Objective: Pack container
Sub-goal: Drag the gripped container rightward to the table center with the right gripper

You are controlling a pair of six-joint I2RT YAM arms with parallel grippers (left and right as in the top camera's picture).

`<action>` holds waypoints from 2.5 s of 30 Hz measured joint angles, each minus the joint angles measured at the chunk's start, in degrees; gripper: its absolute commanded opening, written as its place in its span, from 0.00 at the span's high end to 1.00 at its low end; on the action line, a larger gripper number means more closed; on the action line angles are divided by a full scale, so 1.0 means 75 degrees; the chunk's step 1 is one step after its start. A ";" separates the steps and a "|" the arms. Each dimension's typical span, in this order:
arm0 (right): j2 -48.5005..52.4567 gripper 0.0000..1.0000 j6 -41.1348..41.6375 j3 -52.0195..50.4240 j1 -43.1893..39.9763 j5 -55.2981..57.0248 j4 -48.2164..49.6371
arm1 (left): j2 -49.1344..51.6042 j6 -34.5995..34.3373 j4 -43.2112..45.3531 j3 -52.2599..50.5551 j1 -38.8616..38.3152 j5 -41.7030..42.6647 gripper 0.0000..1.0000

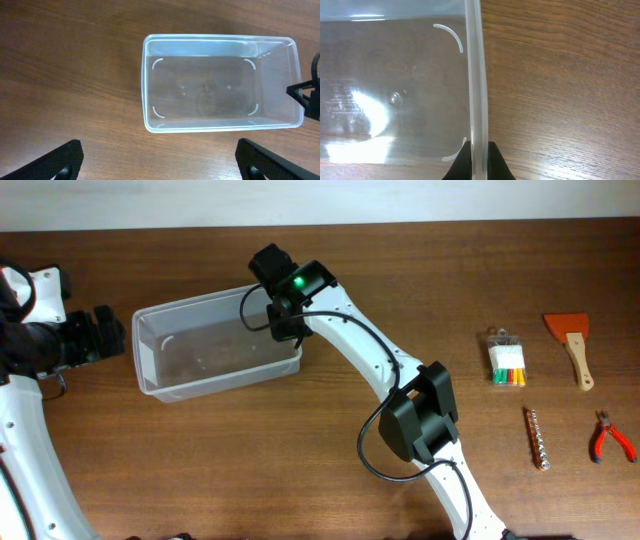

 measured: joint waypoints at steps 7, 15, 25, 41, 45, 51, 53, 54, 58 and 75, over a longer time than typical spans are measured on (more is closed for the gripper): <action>0.0003 0.96 -0.0006 0.0198 -0.0315 -0.0003 -0.0702 | 0.0000 0.0000 0.0000 0.0000 0.0000 0.0000 0.01; -0.0265 0.96 -0.0125 0.0641 -0.0962 -0.0090 -0.2320 | 0.0000 0.0000 0.0000 0.0000 0.0000 0.0000 0.01; -0.1262 0.96 -0.0300 0.0694 -0.1306 -0.0157 -0.3526 | 0.0000 0.0003 0.0000 0.0000 0.0000 -0.0003 0.01; -0.3564 0.96 -0.0484 -0.0519 -0.1306 -0.0673 -0.3512 | 0.0000 0.0000 0.0003 0.0000 0.0000 0.0000 0.01; -0.4485 0.96 -0.0370 -0.1880 -0.1306 -0.0530 -0.3526 | 0.0000 0.0000 0.0003 0.0000 0.0000 -0.0003 0.01; -0.4899 0.96 -0.0259 -0.3075 -0.1306 -0.0085 -0.3200 | 0.0000 0.0000 0.0009 0.0000 0.0000 0.0000 0.01; -0.4899 0.96 -0.0242 -0.3287 -0.1306 0.0012 -0.2967 | 0.0000 0.0000 0.0006 0.0000 0.0000 -0.0003 0.01; -0.4899 0.96 -0.0224 -0.3375 -0.1306 0.0041 -0.2891 | 0.0000 0.0003 0.0003 0.0000 0.0000 0.0000 0.01; -0.4899 0.96 -0.0143 -0.3794 -0.1306 0.0090 -0.2498 | 0.0000 0.0003 -0.0006 0.0000 0.0000 -0.0003 0.01; -0.4899 0.96 0.0003 -0.5980 -0.1370 0.0114 -0.1119 | 0.0000 0.0000 -0.0032 0.0000 0.0000 0.0000 0.01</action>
